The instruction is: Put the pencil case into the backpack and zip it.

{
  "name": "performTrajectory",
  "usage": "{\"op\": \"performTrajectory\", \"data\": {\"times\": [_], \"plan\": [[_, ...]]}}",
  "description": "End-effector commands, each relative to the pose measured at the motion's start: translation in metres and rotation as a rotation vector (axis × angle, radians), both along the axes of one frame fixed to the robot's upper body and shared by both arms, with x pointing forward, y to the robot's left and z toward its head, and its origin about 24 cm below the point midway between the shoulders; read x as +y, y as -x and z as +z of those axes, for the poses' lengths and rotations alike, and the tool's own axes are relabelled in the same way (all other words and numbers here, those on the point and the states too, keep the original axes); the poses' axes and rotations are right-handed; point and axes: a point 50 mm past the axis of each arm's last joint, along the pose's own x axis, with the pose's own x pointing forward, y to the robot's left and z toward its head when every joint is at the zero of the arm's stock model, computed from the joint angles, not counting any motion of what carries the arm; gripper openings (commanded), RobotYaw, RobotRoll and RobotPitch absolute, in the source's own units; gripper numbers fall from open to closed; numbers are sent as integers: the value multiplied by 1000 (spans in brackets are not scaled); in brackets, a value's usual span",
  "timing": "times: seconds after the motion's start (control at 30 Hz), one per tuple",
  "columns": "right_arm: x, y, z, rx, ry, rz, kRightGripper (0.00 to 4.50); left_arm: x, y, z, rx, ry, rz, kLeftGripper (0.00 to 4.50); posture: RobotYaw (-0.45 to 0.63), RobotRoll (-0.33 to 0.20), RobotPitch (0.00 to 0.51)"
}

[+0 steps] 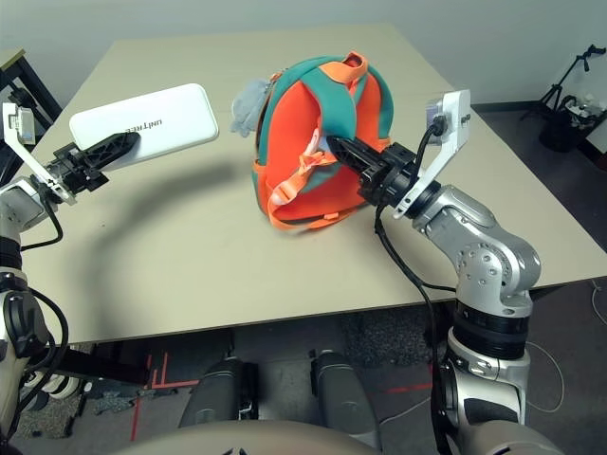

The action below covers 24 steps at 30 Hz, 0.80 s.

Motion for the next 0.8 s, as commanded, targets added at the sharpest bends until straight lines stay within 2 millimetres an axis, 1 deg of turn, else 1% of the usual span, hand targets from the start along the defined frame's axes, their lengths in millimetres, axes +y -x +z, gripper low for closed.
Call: {"op": "performTrajectory", "data": {"times": [0.03, 0.13, 0.23, 0.3, 0.53, 0.67, 0.8], "plan": [[16, 23, 2, -39, 10, 123, 0, 3, 2, 14, -55, -17, -14, 3159, -175, 0, 50], [19, 30, -9, 3, 31, 139, 0, 3, 4, 18, -74, -29, -28, 3159, -175, 0, 55], [22, 30, -25, 49, 74, 135, 0, -2, 7, 26, -101, -63, -76, 3159, -175, 0, 54], [22, 29, -31, 62, 96, 131, 0, -6, 9, 31, -118, -83, -105, 3159, -174, 0, 55], [24, 23, -43, 81, 129, 118, 0, -11, 22, 55, -170, -239, -178, 3159, -158, 0, 56], [23, 22, -49, 96, 148, 113, 0, -17, 30, 75, -225, -340, -202, 3159, -140, 0, 59], [19, 19, -56, 112, 165, 105, 0, -24, 34, 85, -263, -405, -224, 3159, -132, 0, 61]]}}
